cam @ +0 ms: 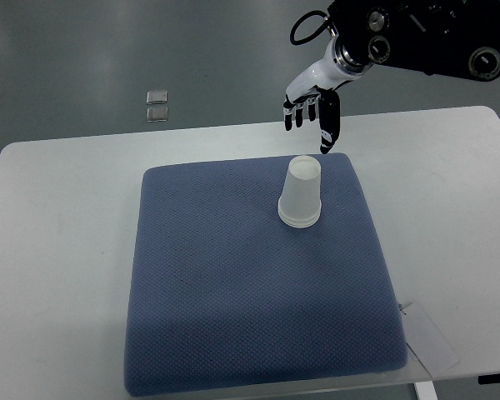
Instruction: Stack paper cups
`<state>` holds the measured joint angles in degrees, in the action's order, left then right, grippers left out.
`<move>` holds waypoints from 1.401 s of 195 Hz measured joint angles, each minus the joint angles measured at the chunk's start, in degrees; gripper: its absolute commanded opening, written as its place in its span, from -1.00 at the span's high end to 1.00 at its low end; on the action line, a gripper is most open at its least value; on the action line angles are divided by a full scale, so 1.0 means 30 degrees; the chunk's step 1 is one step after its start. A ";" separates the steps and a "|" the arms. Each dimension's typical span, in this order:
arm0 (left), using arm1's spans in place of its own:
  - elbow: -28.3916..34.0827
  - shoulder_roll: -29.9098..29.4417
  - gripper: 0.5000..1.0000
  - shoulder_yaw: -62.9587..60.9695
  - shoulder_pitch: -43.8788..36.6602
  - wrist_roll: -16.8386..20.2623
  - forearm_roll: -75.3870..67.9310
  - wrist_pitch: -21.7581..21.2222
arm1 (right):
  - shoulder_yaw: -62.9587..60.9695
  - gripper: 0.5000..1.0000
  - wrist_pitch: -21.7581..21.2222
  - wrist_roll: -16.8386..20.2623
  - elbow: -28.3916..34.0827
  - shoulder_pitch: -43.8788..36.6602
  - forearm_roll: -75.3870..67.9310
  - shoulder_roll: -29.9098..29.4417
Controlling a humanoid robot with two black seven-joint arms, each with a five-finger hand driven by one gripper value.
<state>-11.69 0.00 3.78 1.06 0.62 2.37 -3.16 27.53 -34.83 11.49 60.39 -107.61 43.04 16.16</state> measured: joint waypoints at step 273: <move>-0.0556 0.0000 -1.00 -0.0024 0.0000 0.0000 -0.0036 0.0000 | -2.7486 -0.44 0.5870 -0.4550 -0.8272 2.0651 -1.4523 -0.2159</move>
<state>-13.36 0.00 3.71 1.06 0.61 2.27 -3.16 -54.93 -17.22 -2.16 35.57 -45.66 -0.53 9.68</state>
